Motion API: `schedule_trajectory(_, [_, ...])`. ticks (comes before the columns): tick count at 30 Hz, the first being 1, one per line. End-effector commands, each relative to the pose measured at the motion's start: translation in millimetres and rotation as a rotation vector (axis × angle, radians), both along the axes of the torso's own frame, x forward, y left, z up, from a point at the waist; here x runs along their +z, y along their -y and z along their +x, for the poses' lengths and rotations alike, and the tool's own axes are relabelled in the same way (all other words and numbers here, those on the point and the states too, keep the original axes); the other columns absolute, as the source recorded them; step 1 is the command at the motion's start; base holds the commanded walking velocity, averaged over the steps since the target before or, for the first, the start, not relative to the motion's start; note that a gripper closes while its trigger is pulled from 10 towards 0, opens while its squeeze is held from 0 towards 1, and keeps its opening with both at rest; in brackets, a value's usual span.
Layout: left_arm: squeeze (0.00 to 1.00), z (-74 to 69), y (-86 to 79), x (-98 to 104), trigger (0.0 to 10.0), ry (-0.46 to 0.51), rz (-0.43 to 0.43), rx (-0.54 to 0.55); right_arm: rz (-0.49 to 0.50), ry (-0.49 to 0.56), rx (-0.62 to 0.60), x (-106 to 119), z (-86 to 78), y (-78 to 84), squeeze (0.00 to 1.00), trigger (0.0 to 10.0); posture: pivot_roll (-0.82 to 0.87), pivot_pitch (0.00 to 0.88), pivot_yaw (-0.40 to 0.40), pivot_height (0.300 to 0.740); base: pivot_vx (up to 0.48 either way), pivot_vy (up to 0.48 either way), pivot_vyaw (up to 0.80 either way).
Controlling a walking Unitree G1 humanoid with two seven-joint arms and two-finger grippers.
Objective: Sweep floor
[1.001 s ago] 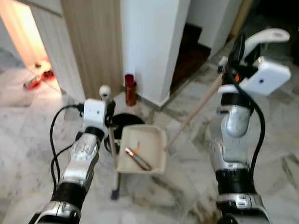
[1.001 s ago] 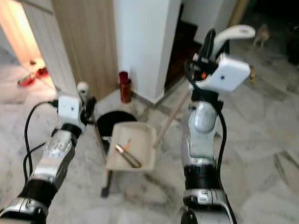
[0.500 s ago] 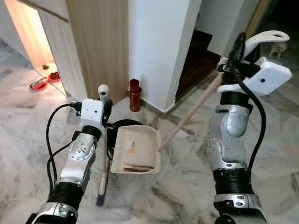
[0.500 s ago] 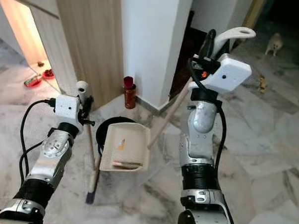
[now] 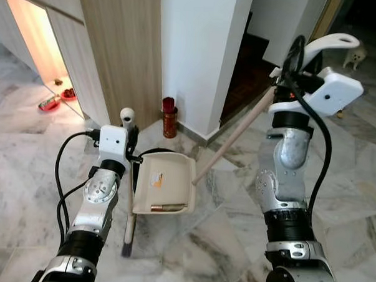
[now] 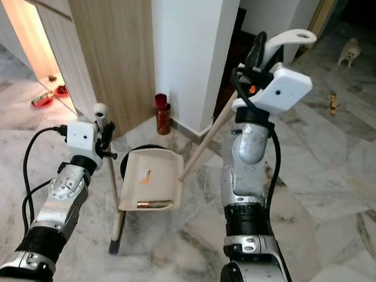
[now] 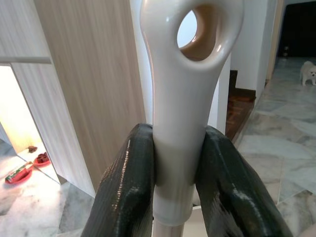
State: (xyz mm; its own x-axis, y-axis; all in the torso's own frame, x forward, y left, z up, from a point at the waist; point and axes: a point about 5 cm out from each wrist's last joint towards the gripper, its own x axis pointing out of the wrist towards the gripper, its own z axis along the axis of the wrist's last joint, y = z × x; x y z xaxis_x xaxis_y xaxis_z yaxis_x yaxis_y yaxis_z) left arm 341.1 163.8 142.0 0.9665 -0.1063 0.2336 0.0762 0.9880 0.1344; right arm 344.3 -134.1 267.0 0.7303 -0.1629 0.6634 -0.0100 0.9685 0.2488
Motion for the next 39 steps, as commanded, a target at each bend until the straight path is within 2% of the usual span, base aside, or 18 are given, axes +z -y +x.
schedule_trajectory(1, [0.00, -0.2, 1.8, 3.4, 10.0, 0.023, -0.006, -0.008, 0.047, 0.082, 0.000, 19.4, -3.4, 0.4, 0.00, 10.0, 0.13, 0.000, -0.024, 0.740, 0.000, 0.000, 0.00])
schedule_trajectory(9, [0.00, -2.2, -1.5, -0.1, 10.0, 0.013, -0.004, 0.007, 0.025, 0.118, 0.000, 30.8, 1.0, -1.6, 0.00, 10.0, 0.14, 0.000, -0.028, 0.740, 0.000, 0.000, 0.00])
schedule_trajectory(14, [0.00, -2.4, 0.5, 1.2, 10.0, 0.023, 0.010, 0.002, -0.037, 0.200, -0.018, 47.2, -0.2, -8.2, 0.00, 10.0, 0.14, 0.000, -0.034, 0.740, 0.000, 0.000, 0.00])
schedule_trajectory(18, [0.00, -3.0, 1.4, 0.9, 10.0, 0.023, 0.009, 0.001, -0.067, 0.228, -0.017, 50.6, -1.5, -13.9, 0.00, 10.0, 0.14, 0.000, -0.036, 0.740, 0.000, 0.000, 0.00])
schedule_trajectory(20, [0.00, -3.1, 1.7, 0.8, 10.0, 0.024, 0.008, 0.001, -0.122, 0.257, -0.020, 50.8, -3.9, -21.1, 0.00, 10.0, 0.14, 0.000, -0.036, 0.740, 0.000, 0.000, 0.00])
schedule_trajectory(24, [0.00, -3.0, 2.3, 1.0, 10.0, 0.025, 0.008, 0.000, -0.136, 0.273, -0.001, 49.4, -6.0, -27.9, 0.00, 10.0, 0.14, 0.000, -0.039, 0.740, 0.000, 0.000, 0.00])
schedule_trajectory(26, [0.00, -3.1, 2.7, 1.6, 10.0, 0.030, 0.006, -0.001, -0.218, 0.305, 0.027, 45.8, -9.9, -43.8, 0.00, 10.0, 0.14, 0.000, -0.042, 0.740, 0.000, 0.000, 0.00])
schedule_trajectory(33, [0.00, -4.4, 4.2, 1.8, 10.0, 0.034, 0.005, -0.003, -0.215, 0.295, 0.063, 36.9, -10.5, -57.7, 0.00, 10.0, 0.15, 0.000, -0.048, 0.740, 0.000, 0.000, 0.00])
schedule_trajectory(39, [0.00, -5.2, 4.9, 1.8, 10.0, 0.035, 0.004, -0.003, -0.202, 0.286, 0.054, 34.5, -9.9, -58.2, 0.00, 10.0, 0.15, 0.000, -0.047, 0.740, 0.000, 0.000, 0.00])
